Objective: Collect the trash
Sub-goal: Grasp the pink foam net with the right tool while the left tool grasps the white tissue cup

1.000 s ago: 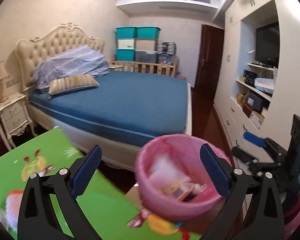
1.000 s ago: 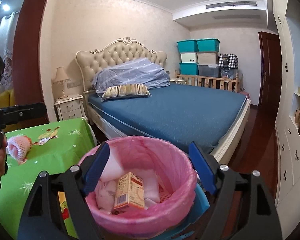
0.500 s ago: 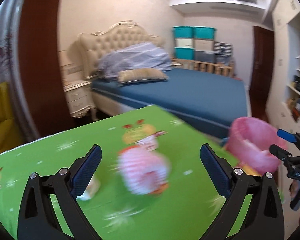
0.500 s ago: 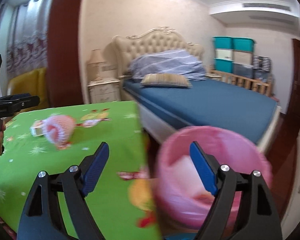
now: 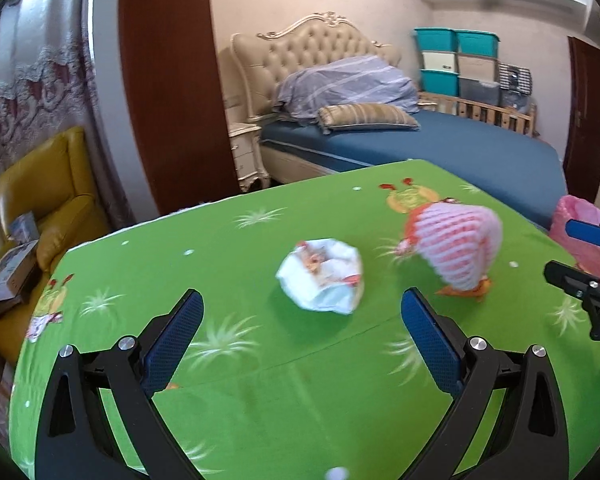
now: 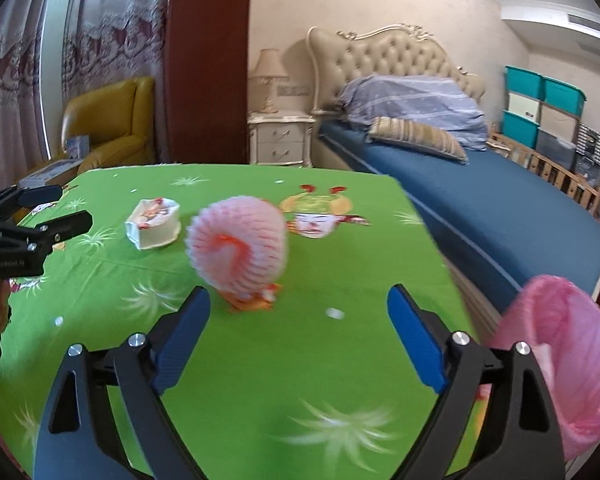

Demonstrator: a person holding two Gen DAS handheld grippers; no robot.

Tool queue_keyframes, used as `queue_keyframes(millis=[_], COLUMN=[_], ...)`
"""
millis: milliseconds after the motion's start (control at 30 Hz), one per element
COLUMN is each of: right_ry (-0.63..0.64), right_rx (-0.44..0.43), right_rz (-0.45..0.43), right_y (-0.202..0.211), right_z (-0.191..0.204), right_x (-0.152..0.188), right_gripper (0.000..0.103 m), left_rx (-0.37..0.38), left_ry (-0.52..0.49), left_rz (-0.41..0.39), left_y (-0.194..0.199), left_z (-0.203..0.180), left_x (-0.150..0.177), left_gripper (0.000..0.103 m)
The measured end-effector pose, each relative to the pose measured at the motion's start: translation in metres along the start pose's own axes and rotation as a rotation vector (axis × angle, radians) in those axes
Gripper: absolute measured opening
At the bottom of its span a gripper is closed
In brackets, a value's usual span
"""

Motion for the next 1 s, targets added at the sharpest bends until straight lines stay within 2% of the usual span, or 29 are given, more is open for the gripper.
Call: queue_keyframes(millis=[167,400,467,500,533,633,733,1000], right_ry=[0.017,0.006,0.000,0.002,0.004,0.002,-0.003,-0.089], right_rx=[0.000,-0.012,-0.009,-0.011,-0.014,-0.011,0.014,0.016], right_rz=[0.038,0.124,0.135,0.135,0.135,0.109,0.080,0.021], right_y=[-0.033,-0.073,-0.078,-0.079,-0.079,-0.074,-0.068,-0.057], right_z=[0.030,0.042,0.041,0.042,0.042,0.039,0.036,0.018], right_x=[-0.021,-0.033,-0.035,-0.035,-0.034,-0.036,-0.038,-0.043], right_gripper=[0.089,0.089,0.086,0.075,0.059,0.039,0.034,0.033], left_rx=[-0.010,0.039,0.045,0.047,0.054,0.055,0.062,0.079], left_ry=[0.019,0.055,0.058,0.058,0.055,0.041,0.032,0.035], left_rz=[-0.005,0.021,0.036,0.042,0.043,0.055,0.064,0.151], left_y=[0.005,0.006,0.001,-0.001,-0.003,-0.009,-0.017,-0.068], left_z=[0.019,0.030,0.027,0.025,0.023,0.016,0.006,-0.018], left_x=[0.010,0.022,0.021,0.021,0.020,0.018,0.011,-0.009], left_gripper=[0.095,0.095,0.095,0.095,0.095,0.095,0.095,0.095])
Point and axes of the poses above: each gripper's, at about its wrist camera, not at the fingertips, and y roughly against the way its jaws point, z to its left, x to its underside, the point moved 10 cm from there along -y, roughly the way its jaws point, and after that the axes turned 8 degrees about z, right-handed, at the moved point
